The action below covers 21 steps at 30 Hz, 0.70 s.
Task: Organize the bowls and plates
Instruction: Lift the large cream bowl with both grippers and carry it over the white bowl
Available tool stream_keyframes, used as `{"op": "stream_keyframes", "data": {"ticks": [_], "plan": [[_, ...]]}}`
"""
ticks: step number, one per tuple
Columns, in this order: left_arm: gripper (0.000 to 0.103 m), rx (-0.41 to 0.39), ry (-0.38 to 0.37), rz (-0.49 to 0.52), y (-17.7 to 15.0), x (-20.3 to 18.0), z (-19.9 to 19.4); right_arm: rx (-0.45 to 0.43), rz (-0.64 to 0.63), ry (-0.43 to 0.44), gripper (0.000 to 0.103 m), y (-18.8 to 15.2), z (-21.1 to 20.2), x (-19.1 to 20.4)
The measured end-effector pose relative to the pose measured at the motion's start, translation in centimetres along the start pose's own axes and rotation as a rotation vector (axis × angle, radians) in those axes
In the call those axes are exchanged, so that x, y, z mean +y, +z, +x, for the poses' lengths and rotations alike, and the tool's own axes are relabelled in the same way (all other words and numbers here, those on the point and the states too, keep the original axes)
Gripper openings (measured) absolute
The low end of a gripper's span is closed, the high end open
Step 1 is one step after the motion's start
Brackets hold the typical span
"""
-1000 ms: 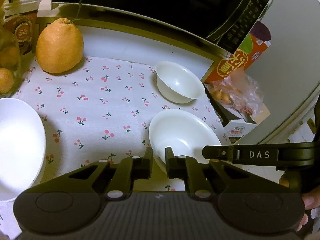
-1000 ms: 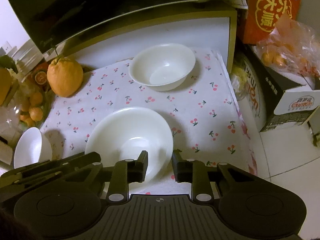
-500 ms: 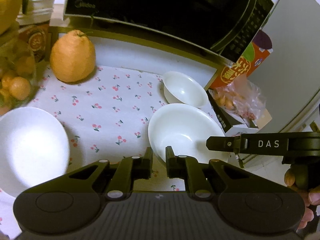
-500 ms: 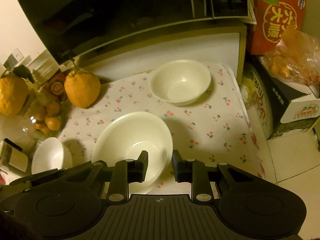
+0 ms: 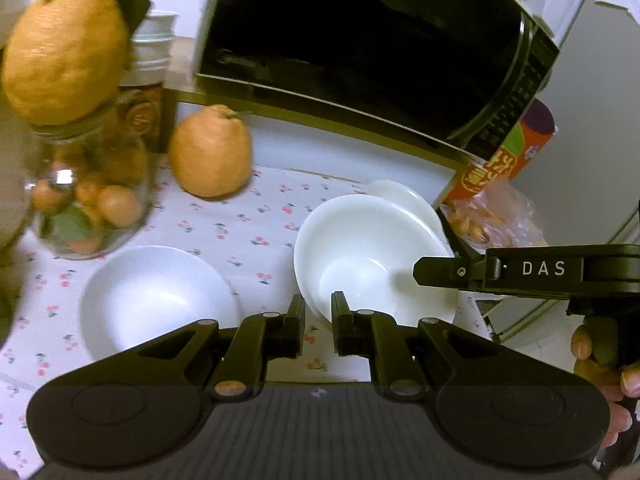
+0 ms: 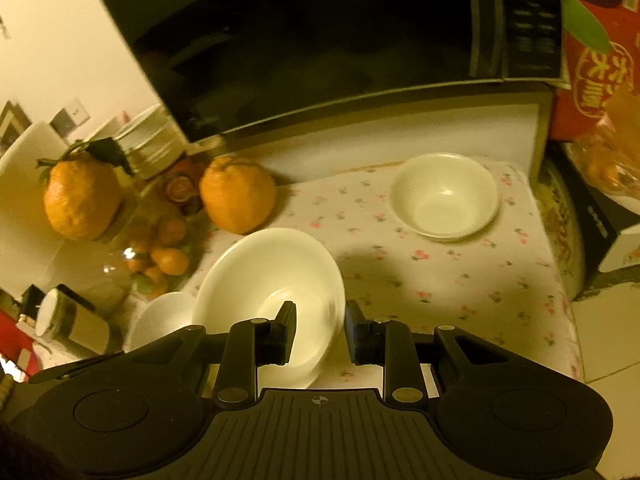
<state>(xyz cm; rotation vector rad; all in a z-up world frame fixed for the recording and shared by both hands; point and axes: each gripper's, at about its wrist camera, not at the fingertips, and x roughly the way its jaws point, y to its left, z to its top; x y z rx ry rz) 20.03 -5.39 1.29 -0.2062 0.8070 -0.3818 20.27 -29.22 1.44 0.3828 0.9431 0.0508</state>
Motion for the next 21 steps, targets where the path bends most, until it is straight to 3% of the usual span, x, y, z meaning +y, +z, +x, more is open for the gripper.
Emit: {"op": "stream_keyframes", "data": {"ticks": [21], "plan": [[0.012, 0.007, 0.124, -0.046, 0.1, 6.2, -3.7, 0.045, -0.117, 0.048, 0.026, -0.7, 3.0, 9.4]]}}
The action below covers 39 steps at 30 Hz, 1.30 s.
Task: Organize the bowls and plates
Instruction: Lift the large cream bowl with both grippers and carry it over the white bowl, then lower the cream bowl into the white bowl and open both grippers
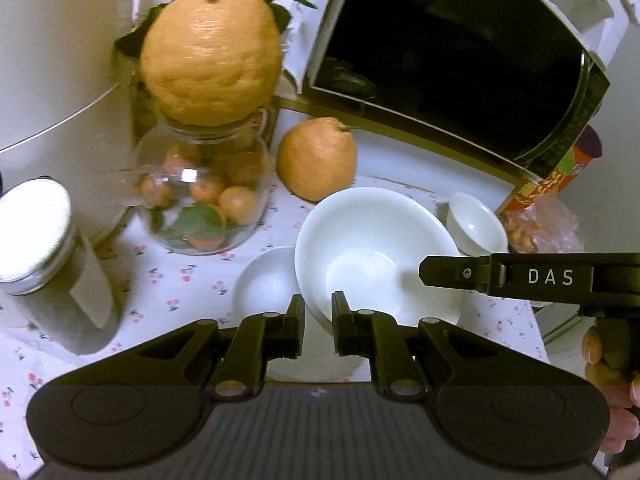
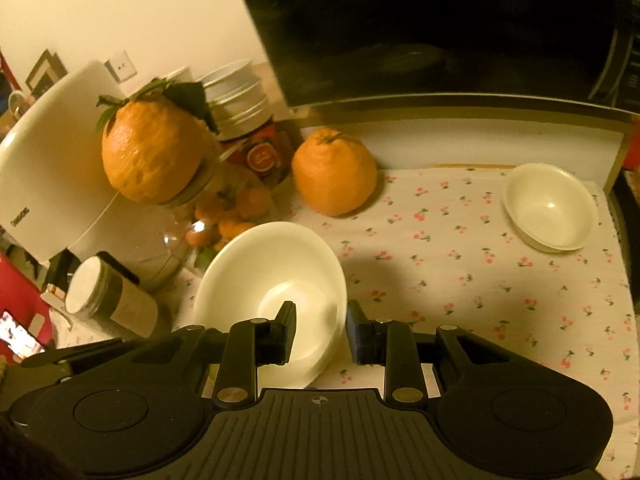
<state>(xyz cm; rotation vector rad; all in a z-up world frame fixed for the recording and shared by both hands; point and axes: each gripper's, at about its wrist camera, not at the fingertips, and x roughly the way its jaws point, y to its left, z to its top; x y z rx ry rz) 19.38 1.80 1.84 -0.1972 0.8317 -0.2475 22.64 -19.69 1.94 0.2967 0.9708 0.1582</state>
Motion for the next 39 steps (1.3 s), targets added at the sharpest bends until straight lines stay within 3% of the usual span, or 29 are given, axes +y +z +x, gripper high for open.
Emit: {"op": "stream_keyframes", "data": {"ticks": [9, 16, 39], "plan": [[0.013, 0.012, 0.087, 0.071, -0.2, 0.5, 0.1, 0.047, -0.021, -0.022, 0.029, -0.2, 2.1, 2.1], [0.013, 0.056, 0.124, 0.060, -0.4, 1.5, 0.9, 0.095, -0.026, -0.021, 0.029, -0.5, 3.5, 2.7], [0.014, 0.101, 0.163, 0.083, -0.8, 1.4, 2.3, 0.149, -0.069, -0.069, 0.029, -1.3, 5.5, 3.6]]}}
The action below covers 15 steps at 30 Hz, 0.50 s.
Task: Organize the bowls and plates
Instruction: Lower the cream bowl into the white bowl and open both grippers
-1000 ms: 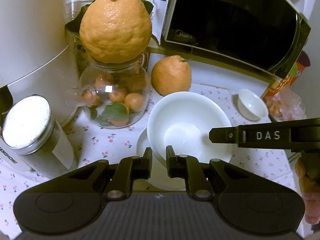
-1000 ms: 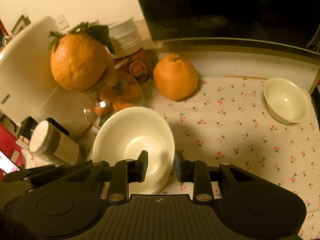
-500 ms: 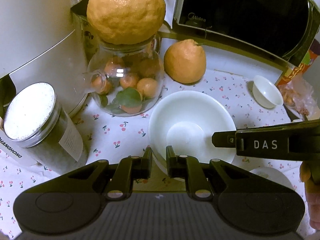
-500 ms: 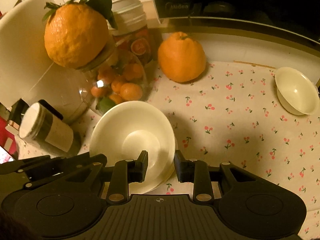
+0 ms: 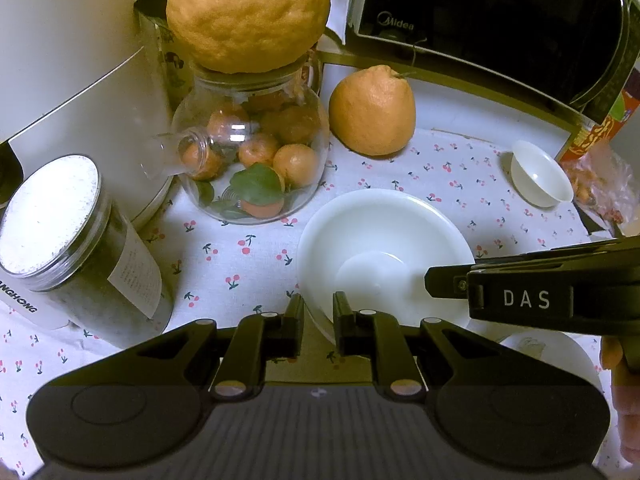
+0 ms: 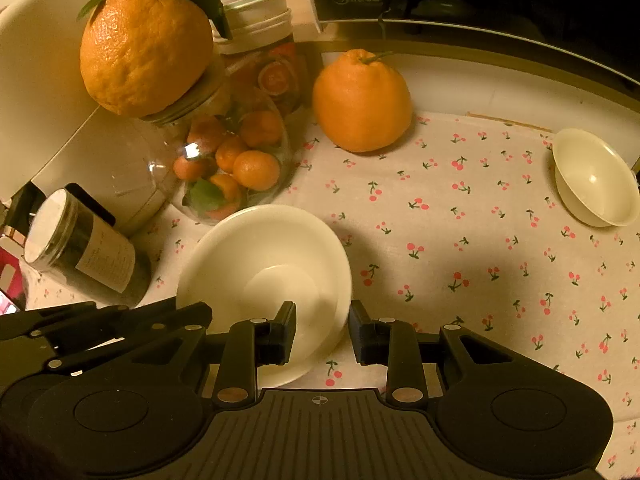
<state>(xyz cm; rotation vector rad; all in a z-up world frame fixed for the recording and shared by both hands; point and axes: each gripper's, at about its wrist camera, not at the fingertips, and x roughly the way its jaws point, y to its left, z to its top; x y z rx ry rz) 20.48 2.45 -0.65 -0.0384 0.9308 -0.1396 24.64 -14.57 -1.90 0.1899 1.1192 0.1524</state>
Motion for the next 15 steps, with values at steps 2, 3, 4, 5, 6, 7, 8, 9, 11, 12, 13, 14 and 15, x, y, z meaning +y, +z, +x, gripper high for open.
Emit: {"op": "stream_keyframes", "data": {"ticks": [2, 3, 4, 5, 6, 7, 8, 9, 11, 12, 13, 14, 15], "plan": [[0.014, 0.001, -0.001, -0.001, 0.01, 0.00, -0.01, 0.000, 0.000, 0.000, 0.029, 0.00, 0.00, 0.01], [0.014, 0.000, 0.000, -0.001, 0.01, 0.00, -0.01, 0.001, 0.000, 0.000, 0.029, 0.00, 0.00, 0.01], [0.014, 0.001, 0.000, 0.000, 0.00, 0.00, -0.01, 0.001, 0.001, 0.000, 0.029, -0.01, 0.00, 0.01], [0.014, 0.000, -0.001, 0.000, 0.00, 0.00, -0.02, 0.001, 0.001, 0.000, 0.029, 0.00, 0.01, 0.01], [0.017, -0.002, 0.000, -0.001, 0.01, 0.00, -0.06, 0.004, 0.003, 0.001, 0.030, 0.00, 0.03, -0.03], [0.022, -0.005, 0.007, -0.002, 0.01, -0.01, -0.08, 0.009, 0.009, 0.004, 0.031, 0.03, 0.05, -0.09], [0.029, -0.011, 0.013, -0.004, 0.00, -0.01, -0.13, 0.016, 0.019, 0.007, 0.035, 0.06, 0.13, -0.22], [0.030, -0.012, 0.019, -0.008, 0.02, 0.02, -0.16, 0.024, 0.031, 0.017, 0.042, 0.06, 0.19, -0.35], [0.032, -0.012, 0.023, -0.018, 0.15, 0.19, -0.13, 0.028, 0.053, 0.021, 0.045, 0.06, 0.24, -0.60], [0.032, -0.011, 0.019, -0.026, 0.20, 0.28, -0.13, 0.026, 0.055, 0.020, 0.047, 0.07, 0.19, -0.67], [0.034, -0.009, 0.016, -0.036, 0.26, 0.34, -0.13, 0.023, 0.057, 0.019, 0.047, 0.09, 0.10, -0.74], [0.036, -0.009, 0.013, -0.044, 0.30, 0.38, -0.14, 0.019, 0.059, 0.019, 0.048, 0.11, -0.01, -0.83], [0.037, -0.009, 0.011, -0.050, 0.32, 0.37, -0.14, 0.016, 0.062, 0.020, 0.048, 0.13, -0.14, -0.97]]}}
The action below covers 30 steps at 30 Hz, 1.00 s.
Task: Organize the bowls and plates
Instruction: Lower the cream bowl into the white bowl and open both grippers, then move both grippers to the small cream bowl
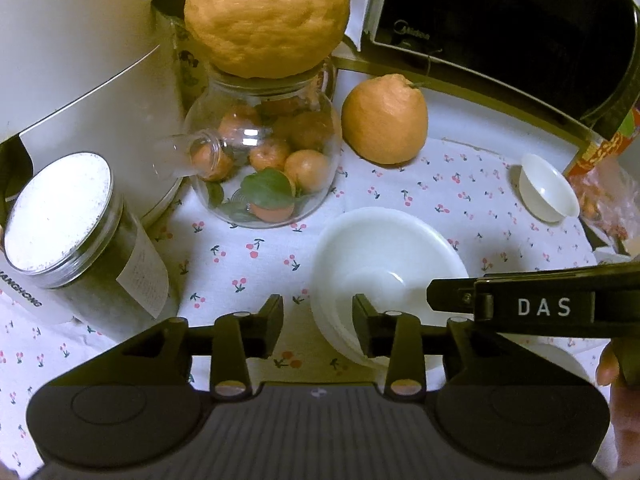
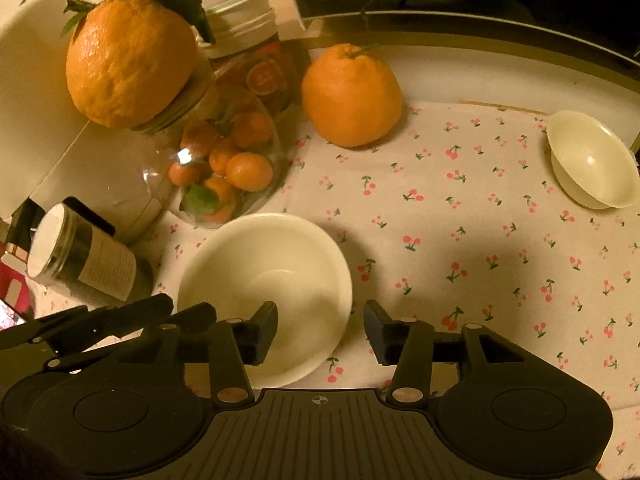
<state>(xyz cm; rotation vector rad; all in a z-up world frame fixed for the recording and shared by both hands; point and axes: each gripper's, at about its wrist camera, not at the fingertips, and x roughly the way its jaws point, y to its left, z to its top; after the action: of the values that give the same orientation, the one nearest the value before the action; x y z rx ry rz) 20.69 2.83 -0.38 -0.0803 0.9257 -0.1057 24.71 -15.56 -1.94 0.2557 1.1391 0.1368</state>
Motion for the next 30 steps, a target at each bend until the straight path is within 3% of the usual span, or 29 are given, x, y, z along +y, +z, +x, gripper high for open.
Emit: {"op": "stream_keyframes", "data": {"ticks": [10, 18, 23, 30], "plan": [[0.061, -0.007, -0.018, -0.005, 0.2, -0.8, -0.2, -0.012, 0.040, -0.003, 0.052, 0.2, -1.2, -2.1], [0.074, -0.007, -0.027, 0.007, 0.3, -2.0, -0.2, -0.041, 0.066, -0.025, 0.066, 0.2, -2.6, -4.6], [0.084, -0.015, -0.035, 0.013, 0.5, -3.1, -0.4, -0.056, 0.116, -0.035, 0.069, 0.1, -3.4, -7.3], [0.090, -0.021, -0.077, -0.001, 1.9, -5.6, -0.3, -0.106, 0.238, -0.034, 0.075, 0.3, -4.4, -12.1]]}}
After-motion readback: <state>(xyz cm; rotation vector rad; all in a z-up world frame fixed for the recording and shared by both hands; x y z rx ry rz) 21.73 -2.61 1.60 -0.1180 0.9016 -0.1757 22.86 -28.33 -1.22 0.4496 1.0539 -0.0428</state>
